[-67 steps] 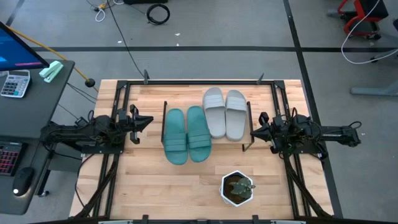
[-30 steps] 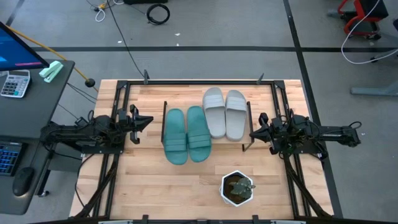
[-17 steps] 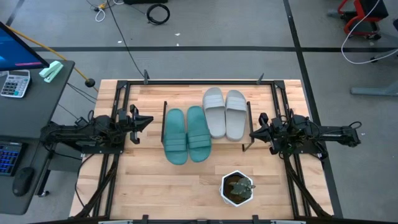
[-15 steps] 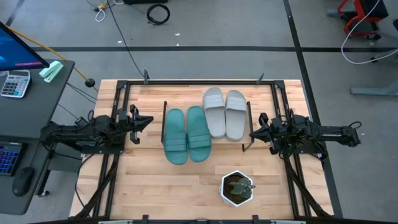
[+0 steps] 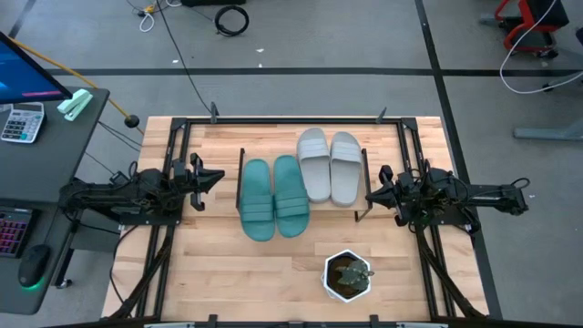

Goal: Pick and place slides into the shelf
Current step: Return to Home Position

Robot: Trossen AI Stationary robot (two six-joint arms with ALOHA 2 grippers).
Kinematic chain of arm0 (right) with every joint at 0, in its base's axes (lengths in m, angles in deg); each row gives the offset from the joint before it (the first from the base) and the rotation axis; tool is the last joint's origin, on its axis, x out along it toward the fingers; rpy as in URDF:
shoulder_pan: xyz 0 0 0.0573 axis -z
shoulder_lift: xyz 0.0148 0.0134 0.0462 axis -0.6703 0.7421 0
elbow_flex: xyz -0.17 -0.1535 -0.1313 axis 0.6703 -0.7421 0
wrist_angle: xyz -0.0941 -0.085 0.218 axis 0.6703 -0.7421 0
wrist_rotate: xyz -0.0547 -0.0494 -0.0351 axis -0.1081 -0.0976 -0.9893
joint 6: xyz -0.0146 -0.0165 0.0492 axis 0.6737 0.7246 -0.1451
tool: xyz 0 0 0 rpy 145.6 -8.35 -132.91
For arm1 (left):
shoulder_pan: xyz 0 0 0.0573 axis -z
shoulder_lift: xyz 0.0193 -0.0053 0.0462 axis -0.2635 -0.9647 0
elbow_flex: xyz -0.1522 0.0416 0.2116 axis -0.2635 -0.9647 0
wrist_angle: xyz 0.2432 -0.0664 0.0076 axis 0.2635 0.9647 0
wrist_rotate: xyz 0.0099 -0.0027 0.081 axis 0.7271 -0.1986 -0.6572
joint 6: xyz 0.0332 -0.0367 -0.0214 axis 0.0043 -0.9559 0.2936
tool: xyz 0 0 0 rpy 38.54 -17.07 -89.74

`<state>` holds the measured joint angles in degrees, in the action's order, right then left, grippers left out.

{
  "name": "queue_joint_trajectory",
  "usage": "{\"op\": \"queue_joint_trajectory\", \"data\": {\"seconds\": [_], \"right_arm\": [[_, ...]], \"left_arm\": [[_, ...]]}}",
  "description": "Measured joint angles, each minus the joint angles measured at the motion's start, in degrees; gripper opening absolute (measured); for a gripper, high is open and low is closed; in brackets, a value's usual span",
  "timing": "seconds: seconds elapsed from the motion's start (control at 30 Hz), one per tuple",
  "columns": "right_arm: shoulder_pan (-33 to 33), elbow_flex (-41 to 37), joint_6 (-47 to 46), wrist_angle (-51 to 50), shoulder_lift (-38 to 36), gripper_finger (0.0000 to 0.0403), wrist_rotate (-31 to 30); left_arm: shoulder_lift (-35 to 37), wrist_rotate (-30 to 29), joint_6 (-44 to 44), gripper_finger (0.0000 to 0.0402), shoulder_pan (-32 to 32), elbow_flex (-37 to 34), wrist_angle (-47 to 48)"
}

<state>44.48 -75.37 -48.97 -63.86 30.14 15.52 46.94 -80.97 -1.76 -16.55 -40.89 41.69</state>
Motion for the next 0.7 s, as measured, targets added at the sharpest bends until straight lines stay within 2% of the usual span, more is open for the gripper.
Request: {"op": "queue_joint_trajectory", "data": {"seconds": [0.47, 0.7], "right_arm": [[-0.02, -0.02, 0.01, 0.00, 0.00, 0.0010, 0.02], [0.00, -0.02, 0.01, -0.02, 0.02, 0.0011, 0.00]], "left_arm": [[-0.01, -0.01, 0.00, 0.0025, 0.00, 0.00, 0.01], [-0.01, -0.01, 0.00, 0.0034, 0.00, 0.02, 0.00]]}}
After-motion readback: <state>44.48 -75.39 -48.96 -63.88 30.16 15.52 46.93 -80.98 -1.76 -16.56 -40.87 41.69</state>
